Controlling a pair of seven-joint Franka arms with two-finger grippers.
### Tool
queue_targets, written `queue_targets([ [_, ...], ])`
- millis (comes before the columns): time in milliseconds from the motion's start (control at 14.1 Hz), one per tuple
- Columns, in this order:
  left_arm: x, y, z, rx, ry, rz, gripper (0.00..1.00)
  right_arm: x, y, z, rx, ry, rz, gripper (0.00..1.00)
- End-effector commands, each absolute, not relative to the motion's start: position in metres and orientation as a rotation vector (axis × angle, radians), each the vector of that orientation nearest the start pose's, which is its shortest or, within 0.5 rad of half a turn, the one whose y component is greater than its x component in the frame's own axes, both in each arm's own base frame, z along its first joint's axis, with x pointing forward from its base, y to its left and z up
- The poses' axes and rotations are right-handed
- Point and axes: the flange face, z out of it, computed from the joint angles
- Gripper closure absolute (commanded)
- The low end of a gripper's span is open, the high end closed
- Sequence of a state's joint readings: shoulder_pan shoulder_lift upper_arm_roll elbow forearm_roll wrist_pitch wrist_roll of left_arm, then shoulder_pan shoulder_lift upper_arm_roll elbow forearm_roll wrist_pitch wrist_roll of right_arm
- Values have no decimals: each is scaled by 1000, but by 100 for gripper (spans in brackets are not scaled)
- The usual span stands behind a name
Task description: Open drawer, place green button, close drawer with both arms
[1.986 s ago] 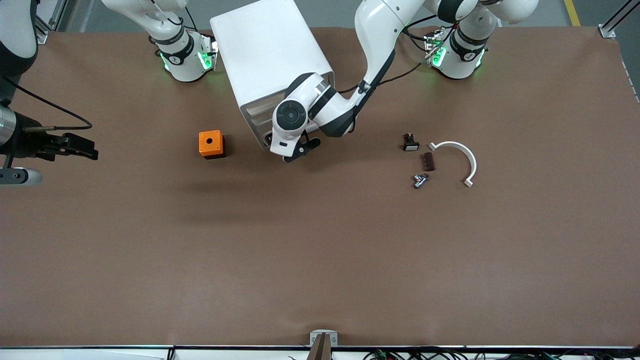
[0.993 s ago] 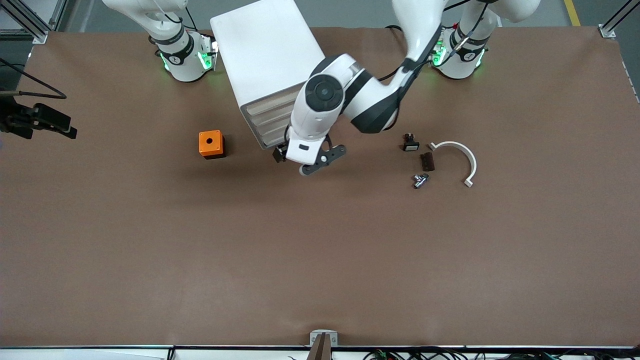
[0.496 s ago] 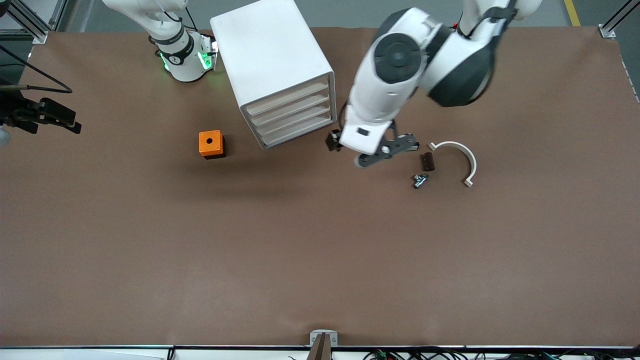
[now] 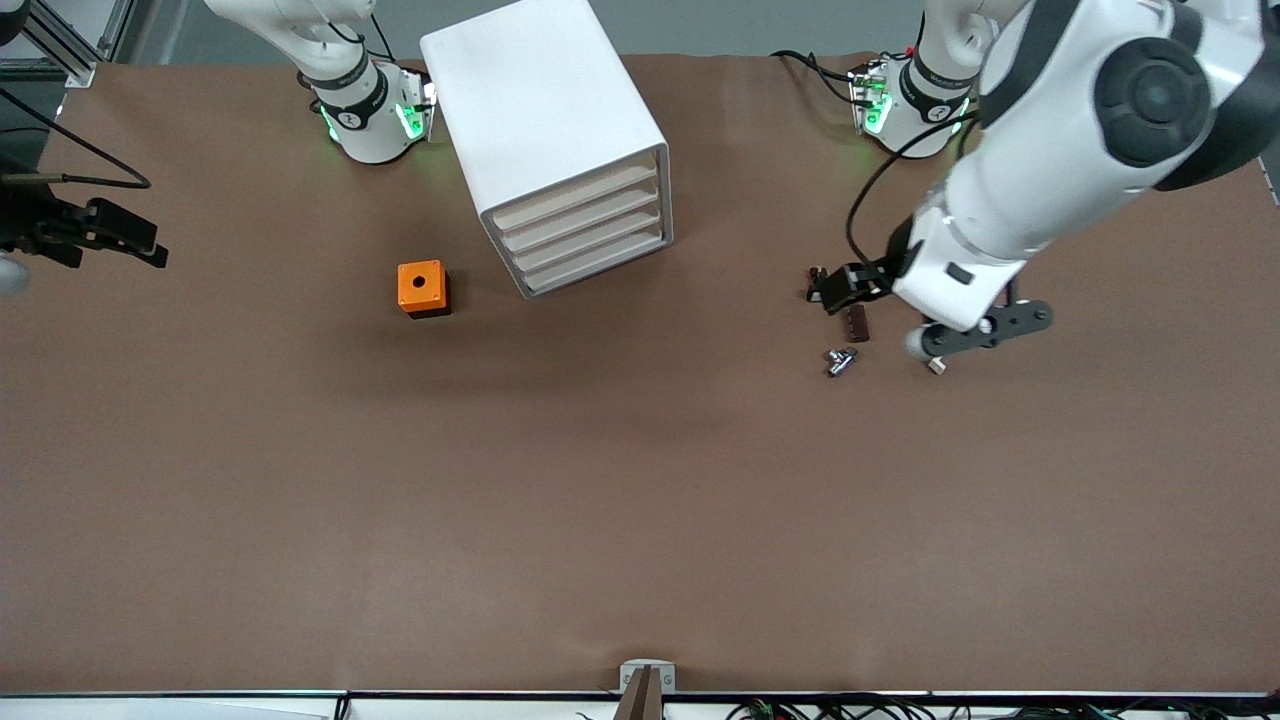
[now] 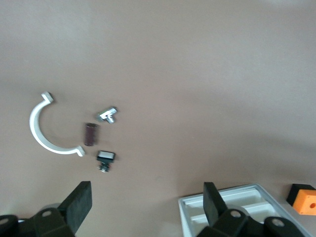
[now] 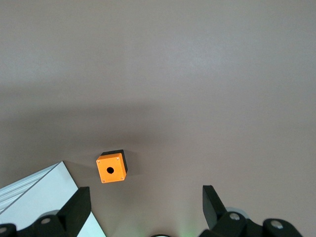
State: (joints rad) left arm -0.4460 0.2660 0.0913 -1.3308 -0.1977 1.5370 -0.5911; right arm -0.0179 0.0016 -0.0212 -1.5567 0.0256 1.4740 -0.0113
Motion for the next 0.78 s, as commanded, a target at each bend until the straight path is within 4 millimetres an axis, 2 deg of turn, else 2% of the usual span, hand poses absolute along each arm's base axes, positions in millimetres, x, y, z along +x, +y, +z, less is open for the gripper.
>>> queue_targets([
  [0,574,-197,584,-3230,-256,188,1,535,-20,623,-3118,51,116,0],
  [142,574,-155,585,-3220,-157,174,1,535,-20,623,-3118,51,117,0],
  [426,586,-68,579,-3232,-75,174,1,526,-21,619,-3118,54,95,0],
  [567,587,-41,576,-3237,-73,177,1,521,-20,616,-3119,53,64,0],
  [709,585,-31,584,-3234,-91,150,1,525,-20,620,-3122,53,9,0],
])
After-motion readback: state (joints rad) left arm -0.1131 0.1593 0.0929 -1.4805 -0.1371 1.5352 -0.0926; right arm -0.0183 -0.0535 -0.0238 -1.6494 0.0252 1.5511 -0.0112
